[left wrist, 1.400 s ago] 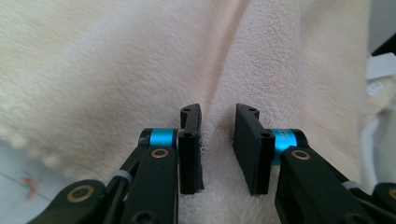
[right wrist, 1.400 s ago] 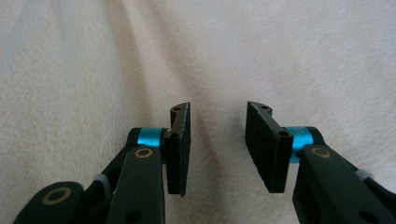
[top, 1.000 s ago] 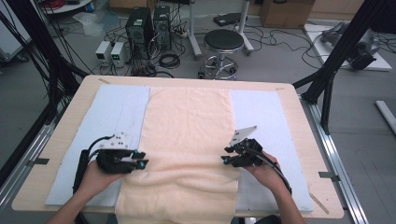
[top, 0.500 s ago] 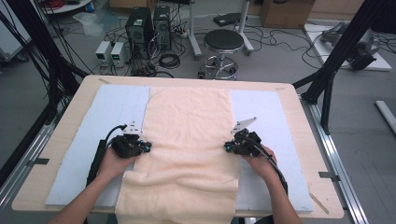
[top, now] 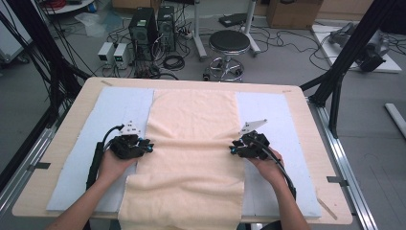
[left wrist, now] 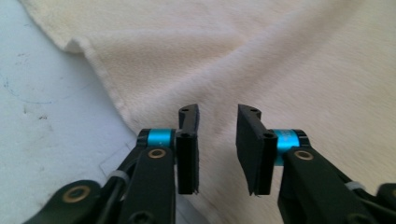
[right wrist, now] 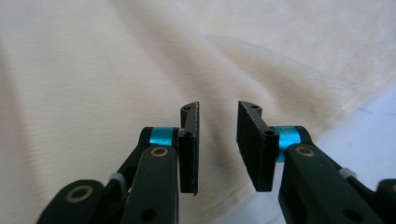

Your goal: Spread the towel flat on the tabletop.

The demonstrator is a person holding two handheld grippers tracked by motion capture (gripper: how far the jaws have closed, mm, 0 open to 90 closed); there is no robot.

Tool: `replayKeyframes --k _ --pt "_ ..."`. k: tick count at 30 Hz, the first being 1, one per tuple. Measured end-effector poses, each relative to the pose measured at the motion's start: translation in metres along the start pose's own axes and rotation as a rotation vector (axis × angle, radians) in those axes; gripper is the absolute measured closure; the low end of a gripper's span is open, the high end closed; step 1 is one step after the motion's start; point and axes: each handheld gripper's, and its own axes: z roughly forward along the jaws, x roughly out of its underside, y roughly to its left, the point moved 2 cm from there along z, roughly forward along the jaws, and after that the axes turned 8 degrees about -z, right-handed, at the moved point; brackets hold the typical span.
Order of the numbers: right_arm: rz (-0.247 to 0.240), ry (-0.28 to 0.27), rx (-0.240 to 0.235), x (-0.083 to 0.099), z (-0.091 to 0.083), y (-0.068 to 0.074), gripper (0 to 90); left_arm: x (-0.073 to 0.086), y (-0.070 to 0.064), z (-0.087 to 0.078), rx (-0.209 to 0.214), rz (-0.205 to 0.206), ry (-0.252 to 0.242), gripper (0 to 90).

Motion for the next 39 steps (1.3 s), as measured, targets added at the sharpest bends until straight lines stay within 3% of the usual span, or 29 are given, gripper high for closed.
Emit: replayKeyframes --k 3,9,14,19,24,26,29,32,39 --pt "-0.053 -0.022 -0.016 -0.002 -0.012 0.014 65.1 0.005 -0.011 -0.013 0.033 0.052 0.005 65.4" --pt "-0.125 -0.034 -0.053 -0.005 -0.031 0.043 61.4 0.017 -0.029 -0.042 0.101 0.093 -0.043 63.4" --pt "-0.128 -0.072 -0.092 -0.004 -0.044 0.059 59.4 0.024 -0.043 -0.061 0.165 0.106 -0.071 60.9" --pt "-0.148 -0.111 -0.146 -0.002 -0.055 0.077 55.8 0.035 -0.058 -0.066 0.227 0.157 -0.041 58.7" --pt "-0.192 -0.078 -0.194 0.004 -0.05 0.095 54.5 0.046 -0.06 -0.056 0.232 0.174 0.035 58.1" --pt "-0.197 -0.049 -0.221 0.009 -0.043 0.098 58.1 0.05 -0.06 -0.052 0.24 0.183 0.063 64.4" --pt "-0.201 0.0 -0.251 0.016 -0.032 0.103 74.7 0.055 -0.063 -0.049 0.263 0.19 0.093 78.2" --pt "-0.221 0.044 -0.278 0.021 -0.024 0.11 87.5 0.059 -0.066 -0.054 0.277 0.203 0.104 86.6" --pt "-0.228 0.016 -0.312 0.023 -0.035 0.118 89.2 0.07 -0.071 -0.067 0.307 0.218 0.12 88.9"
